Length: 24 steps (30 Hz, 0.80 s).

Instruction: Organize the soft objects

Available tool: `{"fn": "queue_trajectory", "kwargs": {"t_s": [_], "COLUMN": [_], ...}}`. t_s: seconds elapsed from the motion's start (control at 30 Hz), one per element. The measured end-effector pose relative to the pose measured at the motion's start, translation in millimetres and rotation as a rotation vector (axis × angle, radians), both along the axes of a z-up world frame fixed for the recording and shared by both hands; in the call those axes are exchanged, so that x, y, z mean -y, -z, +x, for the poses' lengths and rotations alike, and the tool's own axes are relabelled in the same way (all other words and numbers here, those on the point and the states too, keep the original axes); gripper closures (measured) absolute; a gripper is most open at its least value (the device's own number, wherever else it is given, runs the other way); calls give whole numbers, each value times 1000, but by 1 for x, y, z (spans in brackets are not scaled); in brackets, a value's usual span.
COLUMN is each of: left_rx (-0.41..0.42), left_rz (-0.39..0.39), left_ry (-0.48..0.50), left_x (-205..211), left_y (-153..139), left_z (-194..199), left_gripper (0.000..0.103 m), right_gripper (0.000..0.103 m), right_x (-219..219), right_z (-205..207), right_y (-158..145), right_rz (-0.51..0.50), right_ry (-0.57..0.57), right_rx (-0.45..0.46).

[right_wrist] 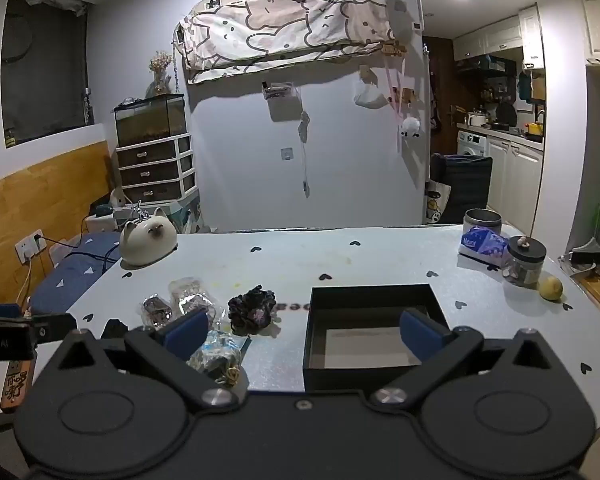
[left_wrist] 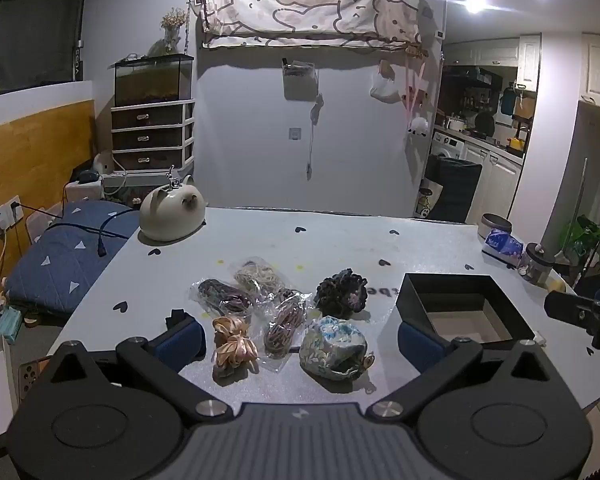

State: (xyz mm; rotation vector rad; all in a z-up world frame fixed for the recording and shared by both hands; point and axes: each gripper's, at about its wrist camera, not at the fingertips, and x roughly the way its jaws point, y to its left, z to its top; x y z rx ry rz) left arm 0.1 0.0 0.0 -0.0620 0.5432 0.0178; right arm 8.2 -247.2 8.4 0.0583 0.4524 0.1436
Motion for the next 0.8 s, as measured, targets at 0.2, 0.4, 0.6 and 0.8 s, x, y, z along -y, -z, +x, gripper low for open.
{"fn": "queue_trajectory", "kwargs": {"t_s": [0.2, 0.4, 0.6, 0.8], "left_rx": [2, 1, 1, 2], "left_rz": [0, 0, 0, 0], "left_ry": [0, -1, 0, 0], "left_x": [0, 0, 0, 0], "left_y": [0, 0, 0, 0], "left_z": [0, 0, 0, 0], "left_gripper": [0, 0, 0, 0], "right_gripper": [0, 0, 0, 0], "right_x": [0, 0, 0, 0], "right_z": [1, 1, 2, 2], "right_y": [0, 0, 0, 0], "right_rz": [1, -1, -1, -2], "right_ry": [-1, -1, 0, 1], "right_rx": [-5, -5, -5, -5]}}
